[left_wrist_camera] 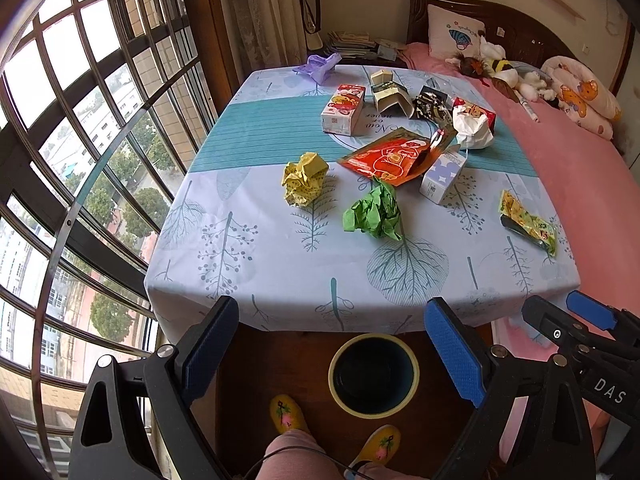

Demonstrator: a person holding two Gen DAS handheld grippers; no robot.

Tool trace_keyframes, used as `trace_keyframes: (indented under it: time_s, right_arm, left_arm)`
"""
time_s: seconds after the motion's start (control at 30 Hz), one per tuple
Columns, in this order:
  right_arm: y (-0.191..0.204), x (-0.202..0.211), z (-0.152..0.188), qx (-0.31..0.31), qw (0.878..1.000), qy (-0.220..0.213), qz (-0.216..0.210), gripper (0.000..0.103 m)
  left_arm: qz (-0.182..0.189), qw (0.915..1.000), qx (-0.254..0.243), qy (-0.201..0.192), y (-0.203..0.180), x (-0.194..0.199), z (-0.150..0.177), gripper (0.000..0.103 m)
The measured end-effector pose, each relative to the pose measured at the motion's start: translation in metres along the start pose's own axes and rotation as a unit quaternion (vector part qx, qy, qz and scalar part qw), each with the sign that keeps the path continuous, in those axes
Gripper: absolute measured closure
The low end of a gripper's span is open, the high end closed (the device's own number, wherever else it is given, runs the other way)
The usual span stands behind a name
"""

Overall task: Collect trash
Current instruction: 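Grasp the yellow crumpled paper with the left tool while the right tool grasps the green paper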

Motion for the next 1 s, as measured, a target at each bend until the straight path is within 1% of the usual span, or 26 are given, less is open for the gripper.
trace_keyframes:
  time_s: [0.13,0.23,0.37,0.5,0.63,0.73,0.8,0.93,1.0]
  right_arm:
    - [0.003,-0.003,-0.018,-0.006,1.0,-0.009,0.006,0.026]
    - [0.012,-0.009,-0.03,-0.016,1.0,-0.014,-0.002,0.026]
    - [0.026,-0.025,-0.053,-0.029,1.0,-0.008,-0.004,0.026]
    - [0.04,-0.045,-0.078,-0.046,0.999,-0.005,0.004,0.026]
    - [0.054,-0.07,-0.098,-0.059,0.998,0.004,0.006,0.026]
    - [0.065,-0.095,-0.106,-0.063,0.998,0.025,0.005,0.026]
    - [0.068,-0.112,-0.11,-0.073,0.996,0.041,0.005,0.026]
    - [0.07,-0.147,-0.115,-0.103,0.993,0.057,0.005,0.028]
    - [0.07,-0.166,-0.116,-0.112,0.992,0.064,0.007,0.031]
  left_arm:
    - [0.004,0.9999,-0.009,-0.009,0.013,-0.001,-0.025,0.007]
    - [0.011,0.9998,-0.016,-0.006,0.025,-0.01,-0.049,0.007]
    - [0.019,0.9994,-0.026,0.008,0.041,-0.03,-0.084,0.007]
    - [0.031,0.9981,-0.041,0.034,0.054,-0.057,-0.118,0.007]
    - [0.051,0.9951,-0.063,0.057,0.057,-0.083,-0.143,0.007]
    - [0.06,0.9901,-0.097,0.082,0.051,-0.108,-0.151,0.007]
    - [0.067,0.9864,-0.115,0.097,0.042,-0.125,-0.151,0.007]
    - [0.079,0.9798,-0.122,0.137,0.039,-0.161,-0.157,0.007]
    - [0.087,0.9755,-0.12,0.162,0.039,-0.18,-0.159,0.01]
Point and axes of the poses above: each gripper's, at about its wrist camera, not at the fingertips, and x roughly against the way its jaws point, y to its left, z to its underside, the point moved 7 cm from there along -x, roughly the way its jaws point, and after that the axes turned 12 degrees about x, right-handed, at the moved point
